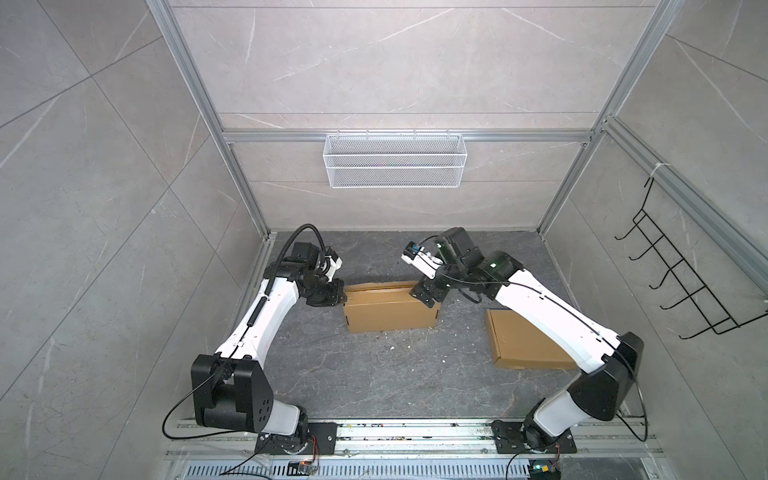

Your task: Fold the paper box

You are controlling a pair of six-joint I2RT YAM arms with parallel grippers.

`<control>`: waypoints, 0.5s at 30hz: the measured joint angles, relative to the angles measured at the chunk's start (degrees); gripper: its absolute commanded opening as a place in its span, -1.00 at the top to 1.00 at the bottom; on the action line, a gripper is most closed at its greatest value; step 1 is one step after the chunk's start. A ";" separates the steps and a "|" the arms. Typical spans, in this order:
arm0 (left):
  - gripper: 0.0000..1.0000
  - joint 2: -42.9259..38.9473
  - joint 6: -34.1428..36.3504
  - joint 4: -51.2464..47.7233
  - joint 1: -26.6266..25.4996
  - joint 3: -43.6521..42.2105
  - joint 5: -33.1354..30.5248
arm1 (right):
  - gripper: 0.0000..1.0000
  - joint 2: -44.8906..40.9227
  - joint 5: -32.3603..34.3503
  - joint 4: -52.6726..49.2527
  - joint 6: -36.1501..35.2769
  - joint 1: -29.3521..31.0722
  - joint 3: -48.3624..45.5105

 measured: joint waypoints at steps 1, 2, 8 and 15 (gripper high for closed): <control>0.82 0.04 0.00 0.07 0.00 0.02 0.00 | -0.93 1.81 0.02 -0.02 -1.81 0.72 1.14; 0.82 0.07 0.00 0.11 0.00 0.04 0.00 | -0.93 3.23 0.00 -0.02 -3.08 1.16 1.97; 0.83 0.20 0.11 0.24 0.00 0.11 0.02 | -0.92 10.86 0.24 -1.07 -8.87 1.92 7.89; 0.83 0.42 0.46 0.22 0.00 0.31 0.00 | -0.84 14.51 0.39 -2.86 -10.82 3.15 12.17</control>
